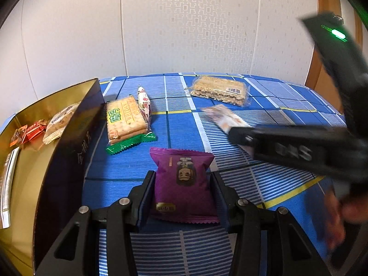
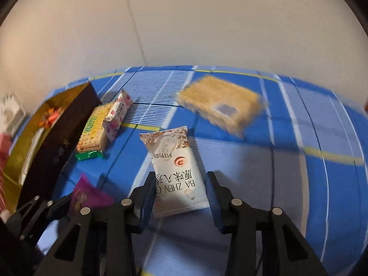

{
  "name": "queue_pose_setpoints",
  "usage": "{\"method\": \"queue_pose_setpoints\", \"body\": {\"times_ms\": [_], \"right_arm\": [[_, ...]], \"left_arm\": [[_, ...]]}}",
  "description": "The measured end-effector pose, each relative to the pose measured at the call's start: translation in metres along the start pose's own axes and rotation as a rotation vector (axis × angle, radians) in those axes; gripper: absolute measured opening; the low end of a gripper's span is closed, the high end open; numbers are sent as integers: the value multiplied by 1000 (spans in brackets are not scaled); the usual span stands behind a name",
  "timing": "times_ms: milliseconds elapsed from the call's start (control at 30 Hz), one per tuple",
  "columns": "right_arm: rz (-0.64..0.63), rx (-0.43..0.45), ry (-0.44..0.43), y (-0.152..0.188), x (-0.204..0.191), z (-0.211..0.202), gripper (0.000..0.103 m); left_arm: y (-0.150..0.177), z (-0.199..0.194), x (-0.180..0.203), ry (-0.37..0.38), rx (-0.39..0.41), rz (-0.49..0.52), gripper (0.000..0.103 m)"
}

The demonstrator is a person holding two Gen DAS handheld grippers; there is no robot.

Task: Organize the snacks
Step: 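Lift the purple bag with the left gripper while the right gripper grasps the white BA ZHEN bag, then carry the purple bag into the gold tray and open the left gripper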

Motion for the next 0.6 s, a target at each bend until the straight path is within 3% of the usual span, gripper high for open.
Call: {"method": "queue_pose_setpoints", "body": {"times_ms": [167,367,600], "right_arm": [[134,86,-55,23,13,-22,43],[94,96,-47,25,9,-25,43],[80,103,-39,26,8,-23,43]], "left_arm": [[-2,1,1,-5,-23,2,48],[-6,-1,0,33,-75,-58,47],[-8,-15,9,62,-71,-42,44]]}}
Point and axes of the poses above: each gripper's, at about its wrist camera, not at the fingertips, and z roughly the way its jaws point, x to its right, y to its underside, the point moved 2 cm from there along z, roughly the way its jaws point, and after that the axes turned 5 degrees about x, right-handed, at the moved point
